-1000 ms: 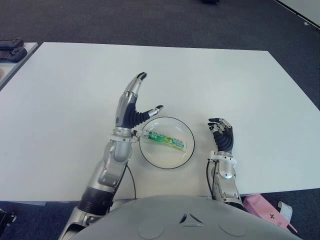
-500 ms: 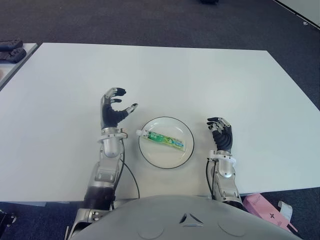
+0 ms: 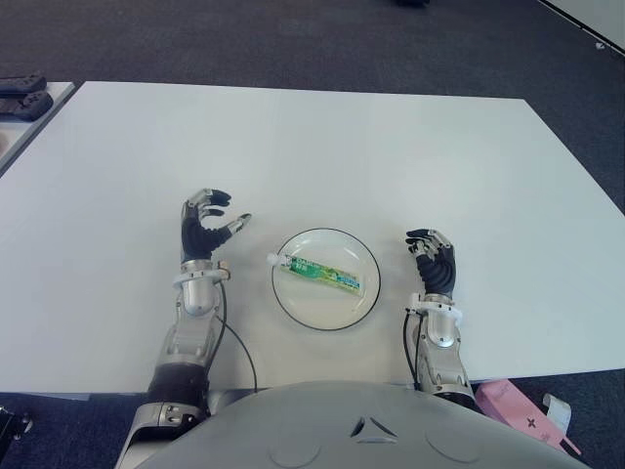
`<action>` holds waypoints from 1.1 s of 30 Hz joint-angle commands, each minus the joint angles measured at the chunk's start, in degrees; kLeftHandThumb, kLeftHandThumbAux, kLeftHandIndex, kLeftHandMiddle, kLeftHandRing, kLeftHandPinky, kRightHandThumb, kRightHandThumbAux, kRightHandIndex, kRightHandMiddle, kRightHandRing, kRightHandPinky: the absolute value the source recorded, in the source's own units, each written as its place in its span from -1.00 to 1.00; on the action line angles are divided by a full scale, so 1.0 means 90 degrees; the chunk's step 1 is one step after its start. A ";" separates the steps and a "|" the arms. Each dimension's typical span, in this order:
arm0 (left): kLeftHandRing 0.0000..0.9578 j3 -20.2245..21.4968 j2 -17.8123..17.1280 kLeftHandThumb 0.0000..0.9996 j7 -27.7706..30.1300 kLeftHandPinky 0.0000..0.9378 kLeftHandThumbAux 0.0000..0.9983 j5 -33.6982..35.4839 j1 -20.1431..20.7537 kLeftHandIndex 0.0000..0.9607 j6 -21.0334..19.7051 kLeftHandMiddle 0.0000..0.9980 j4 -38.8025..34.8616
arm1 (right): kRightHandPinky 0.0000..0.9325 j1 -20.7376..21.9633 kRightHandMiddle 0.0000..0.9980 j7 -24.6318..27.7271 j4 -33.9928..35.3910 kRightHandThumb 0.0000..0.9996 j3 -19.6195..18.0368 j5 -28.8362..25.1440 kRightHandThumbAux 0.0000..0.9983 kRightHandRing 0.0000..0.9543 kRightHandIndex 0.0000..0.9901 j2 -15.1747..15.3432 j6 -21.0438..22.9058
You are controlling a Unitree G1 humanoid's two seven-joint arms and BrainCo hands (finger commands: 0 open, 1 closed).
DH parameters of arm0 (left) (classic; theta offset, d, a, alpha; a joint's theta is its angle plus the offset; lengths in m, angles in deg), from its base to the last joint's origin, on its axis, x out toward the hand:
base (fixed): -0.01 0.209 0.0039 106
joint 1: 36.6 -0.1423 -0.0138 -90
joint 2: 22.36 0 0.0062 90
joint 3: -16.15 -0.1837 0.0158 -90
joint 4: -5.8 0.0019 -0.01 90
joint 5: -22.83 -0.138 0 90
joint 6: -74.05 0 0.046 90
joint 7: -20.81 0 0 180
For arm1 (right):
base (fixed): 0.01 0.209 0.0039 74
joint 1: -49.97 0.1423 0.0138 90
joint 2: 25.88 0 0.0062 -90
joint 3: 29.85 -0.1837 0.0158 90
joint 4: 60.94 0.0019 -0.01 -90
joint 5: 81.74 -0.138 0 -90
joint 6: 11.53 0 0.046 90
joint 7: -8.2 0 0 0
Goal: Put the toothpaste on the table into the plate.
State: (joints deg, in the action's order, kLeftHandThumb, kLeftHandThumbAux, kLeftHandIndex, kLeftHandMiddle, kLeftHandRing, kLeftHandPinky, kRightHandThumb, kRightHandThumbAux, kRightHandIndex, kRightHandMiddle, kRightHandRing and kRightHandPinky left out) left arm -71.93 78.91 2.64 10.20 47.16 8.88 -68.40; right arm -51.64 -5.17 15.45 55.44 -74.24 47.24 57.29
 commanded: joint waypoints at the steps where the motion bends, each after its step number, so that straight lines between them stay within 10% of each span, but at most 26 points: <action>1: -0.07 -0.0030 0.0025 -1.00 0.0196 -0.05 0.88 0.0157 0.0009 -0.03 0.0223 -0.11 0.0326 | -0.11 -0.0035 -0.12 0.0007 -0.0112 0.45 0.0015 0.0027 0.47 -0.13 -0.15 0.0029 0.0053; 24: -0.05 -0.0213 0.0121 -0.89 0.0961 0.00 1.00 0.0431 -0.0445 -0.01 -0.0325 -0.11 0.0213 | -0.12 -0.0036 -0.13 0.0084 -0.0082 0.45 0.0000 -0.0039 0.47 -0.14 -0.15 0.0093 0.0019; 28: -0.04 -0.0221 0.0199 -0.66 0.1116 0.02 1.00 0.0590 -0.0552 0.00 -0.0343 -0.10 0.0129 | -0.12 -0.0053 -0.12 0.0116 -0.0061 0.45 0.0014 -0.0036 0.47 -0.14 -0.15 0.0101 0.0011; 29: -0.03 -0.0224 0.0218 -0.27 0.1149 0.03 0.80 0.0630 -0.0578 -0.04 -0.0343 -0.09 0.0114 | -0.12 -0.0060 -0.12 0.0127 -0.0053 0.45 0.0020 -0.0034 0.47 -0.14 -0.15 0.0102 0.0009; 33: -0.02 -0.0229 0.0296 0.24 0.1258 0.05 0.54 0.0795 -0.0670 -0.09 -0.0366 -0.08 0.0051 | -0.12 -0.0082 -0.13 0.0231 -0.0041 0.45 0.0043 -0.0078 0.47 -0.15 -0.15 0.0120 -0.0025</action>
State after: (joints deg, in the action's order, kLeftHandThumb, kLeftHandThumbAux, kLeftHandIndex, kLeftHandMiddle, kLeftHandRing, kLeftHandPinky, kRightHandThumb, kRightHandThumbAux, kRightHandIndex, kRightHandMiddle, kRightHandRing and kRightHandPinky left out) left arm -73.78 80.82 12.63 16.12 42.21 6.76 -67.84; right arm -51.81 -3.84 15.49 55.58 -74.37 48.21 57.20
